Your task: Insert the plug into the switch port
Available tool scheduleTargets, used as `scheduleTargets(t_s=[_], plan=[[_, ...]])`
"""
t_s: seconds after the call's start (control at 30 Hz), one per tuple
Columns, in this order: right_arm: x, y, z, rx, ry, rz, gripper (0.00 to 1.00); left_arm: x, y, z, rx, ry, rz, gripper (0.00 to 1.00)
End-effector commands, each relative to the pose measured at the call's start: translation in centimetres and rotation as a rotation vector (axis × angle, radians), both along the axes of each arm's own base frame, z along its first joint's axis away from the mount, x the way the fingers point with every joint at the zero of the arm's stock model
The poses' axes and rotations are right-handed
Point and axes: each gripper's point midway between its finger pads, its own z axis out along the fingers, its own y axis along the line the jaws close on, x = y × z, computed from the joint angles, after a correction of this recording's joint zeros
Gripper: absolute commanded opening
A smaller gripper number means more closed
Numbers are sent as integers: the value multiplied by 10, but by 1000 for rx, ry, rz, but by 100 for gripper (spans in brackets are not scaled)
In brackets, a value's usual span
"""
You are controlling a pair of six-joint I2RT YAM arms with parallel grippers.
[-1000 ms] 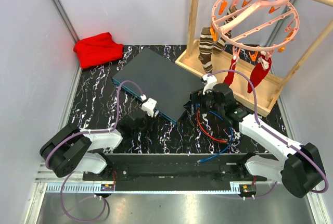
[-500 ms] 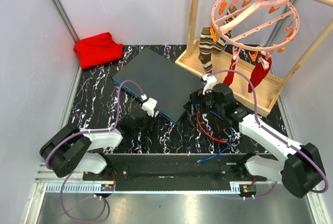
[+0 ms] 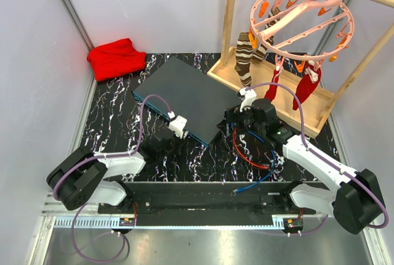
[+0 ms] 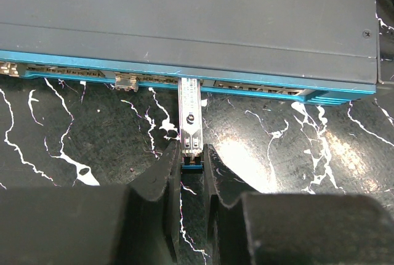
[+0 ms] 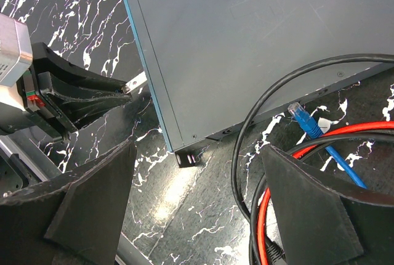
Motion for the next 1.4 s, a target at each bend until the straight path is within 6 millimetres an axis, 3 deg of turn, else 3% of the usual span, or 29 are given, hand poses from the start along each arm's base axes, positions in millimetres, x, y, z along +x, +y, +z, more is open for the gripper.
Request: scheduleTargets(t_s=[0.0,0.23,0.73,1.37], plan=[[5,2,10,31,-33,-3,93,16,-30,53,-126,-135,-45,0],[5,2,11,34,-34,-1,93,15,-29,61,-144,-152,-42,0],[3,4,8,36,-25,6,93,16,-31,39,-132,-130,-44,0],[3,3,7,39,-25,4,93,17,-33,69,-171,-211,-69,0]])
